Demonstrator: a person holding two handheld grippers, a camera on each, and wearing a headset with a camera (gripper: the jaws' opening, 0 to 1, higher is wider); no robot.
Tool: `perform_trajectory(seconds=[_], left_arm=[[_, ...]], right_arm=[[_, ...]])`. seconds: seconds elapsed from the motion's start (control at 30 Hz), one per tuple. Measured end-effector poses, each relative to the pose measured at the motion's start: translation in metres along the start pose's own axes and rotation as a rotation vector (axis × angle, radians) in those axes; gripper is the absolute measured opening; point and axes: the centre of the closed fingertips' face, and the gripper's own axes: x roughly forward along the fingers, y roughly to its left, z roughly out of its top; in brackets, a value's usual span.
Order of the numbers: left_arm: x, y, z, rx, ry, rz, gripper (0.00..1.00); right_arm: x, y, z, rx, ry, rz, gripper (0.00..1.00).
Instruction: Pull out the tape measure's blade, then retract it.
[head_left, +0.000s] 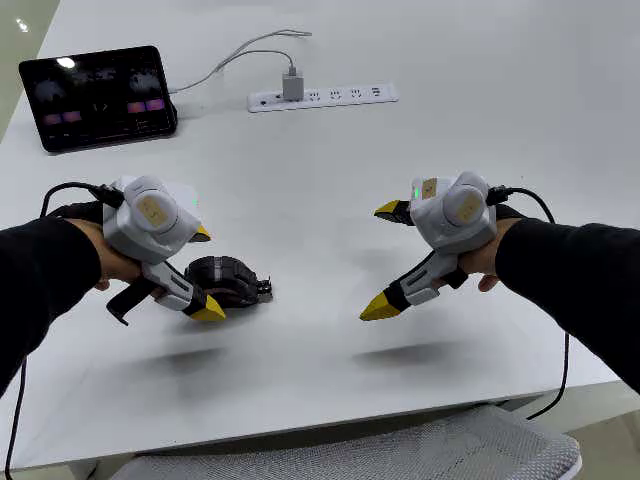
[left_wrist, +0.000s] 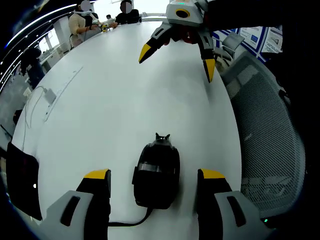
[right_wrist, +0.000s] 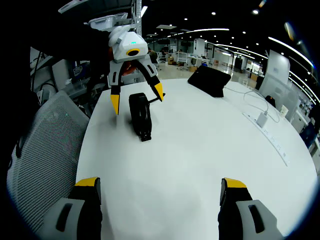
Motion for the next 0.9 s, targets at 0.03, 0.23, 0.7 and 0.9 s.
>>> perform_trajectory(seconds=[0.03,0.23,0.7,0.9], left_arm=[[0.001,-0.001,0.0,0.004,0.006,-0.006,0.64],[0.005,-0.001,0.0,0.038,0.015,-0.017,0.57],[0.012,-0.001,0.004,0.085,0.007,-0.012,0.31],[0.013,-0.001,0.004,0.064,0.004,-0.017,0.3]], right_arm=[[0.004,0.001,0.002,0.001,-0.002,0.008,0.99],[0.02,0.003,0.01,-0.03,-0.006,0.018,0.98],[0.057,0.006,0.023,-0.033,0.018,0.051,0.8],[0.067,0.008,0.029,-0.054,0.016,0.069,0.77]])
